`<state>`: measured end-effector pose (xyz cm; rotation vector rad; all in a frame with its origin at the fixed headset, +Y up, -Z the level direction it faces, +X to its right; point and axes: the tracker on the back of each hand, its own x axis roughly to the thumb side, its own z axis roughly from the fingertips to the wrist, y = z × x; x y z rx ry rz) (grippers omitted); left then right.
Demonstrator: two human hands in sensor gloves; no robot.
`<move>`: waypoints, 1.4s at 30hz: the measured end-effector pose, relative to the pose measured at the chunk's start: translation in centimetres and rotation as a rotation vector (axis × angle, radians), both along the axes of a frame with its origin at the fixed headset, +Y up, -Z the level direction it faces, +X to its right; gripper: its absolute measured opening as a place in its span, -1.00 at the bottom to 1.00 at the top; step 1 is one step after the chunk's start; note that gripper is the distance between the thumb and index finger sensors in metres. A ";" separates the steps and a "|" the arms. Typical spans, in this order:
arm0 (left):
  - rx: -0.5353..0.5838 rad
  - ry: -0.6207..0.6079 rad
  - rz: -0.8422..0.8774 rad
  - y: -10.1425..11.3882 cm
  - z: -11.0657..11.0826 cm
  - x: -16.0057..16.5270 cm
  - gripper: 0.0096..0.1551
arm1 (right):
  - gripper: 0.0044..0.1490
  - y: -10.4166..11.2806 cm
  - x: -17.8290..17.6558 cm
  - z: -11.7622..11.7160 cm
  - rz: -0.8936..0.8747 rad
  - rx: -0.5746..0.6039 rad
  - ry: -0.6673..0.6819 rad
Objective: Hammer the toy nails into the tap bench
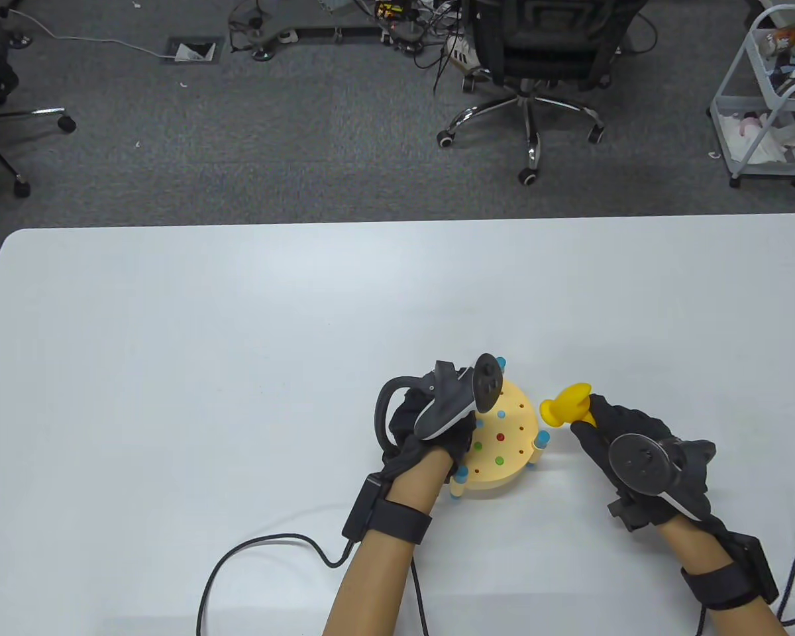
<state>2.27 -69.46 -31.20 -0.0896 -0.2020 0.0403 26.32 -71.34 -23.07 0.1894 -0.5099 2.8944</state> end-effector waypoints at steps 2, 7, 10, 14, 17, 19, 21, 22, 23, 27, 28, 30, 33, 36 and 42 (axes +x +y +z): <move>-0.036 -0.031 -0.028 0.0 0.0 0.1 -0.55 | -0.15 0.0 0.0 0.0 0.003 -0.001 0.001; -0.036 -0.044 -0.002 0.9 0.4 -0.5 -0.47 | -0.15 0.0 -0.1 0.0 0.005 -0.001 0.004; -0.014 -0.019 0.161 2.4 0.5 -2.1 -0.43 | -0.15 -0.1 -0.1 0.0 0.005 -0.002 0.005; -0.010 0.045 0.377 3.6 -0.1 -5.0 -0.46 | -0.15 -0.1 -0.1 0.0 0.002 -0.002 0.005; -0.046 0.154 0.358 2.8 -0.9 -7.2 -0.37 | -0.15 -0.1 -0.2 0.0 0.005 -0.004 0.007; -0.075 0.172 0.296 1.8 -1.1 -7.8 -0.29 | -0.15 -0.2 -0.2 0.0 0.008 -0.006 0.009; -0.117 0.146 0.274 0.6 -1.2 -7.9 -0.25 | -0.15 -0.2 -0.3 0.0 0.008 -0.008 0.011; -0.150 0.113 0.286 -0.1 -1.2 -7.8 -0.26 | -0.15 -0.2 -0.3 0.0 0.008 -0.009 0.012; -0.174 0.095 0.295 -0.8 -1.2 -7.7 -0.27 | -0.15 -0.2 -0.3 0.0 0.008 -0.009 0.012; -0.105 0.069 0.256 -2.1 -1.0 -7.3 -0.40 | -0.15 0.0 -0.5 0.2 -0.002 0.020 0.020; -0.078 0.063 0.259 -2.4 -0.8 -7.3 -0.41 | -0.15 0.2 -0.6 0.4 -0.014 0.043 0.025; -0.052 0.048 0.285 -2.7 -0.6 -7.5 -0.41 | -0.15 0.9 -1.0 0.9 -0.037 0.090 0.054; -0.057 0.036 0.358 -3.5 -0.5 -8.0 -0.39 | -0.16 2.8 -3.1 1.8 0.009 0.183 0.152; -0.065 0.030 0.403 -4.0 -0.6 -8.3 -0.39 | -0.16 4.2 -6.5 1.8 0.149 0.200 0.184; -0.066 0.020 0.423 -4.2 -0.6 -8.5 -0.38 | -0.16 4.5 -14.0 -0.3 0.383 0.224 0.052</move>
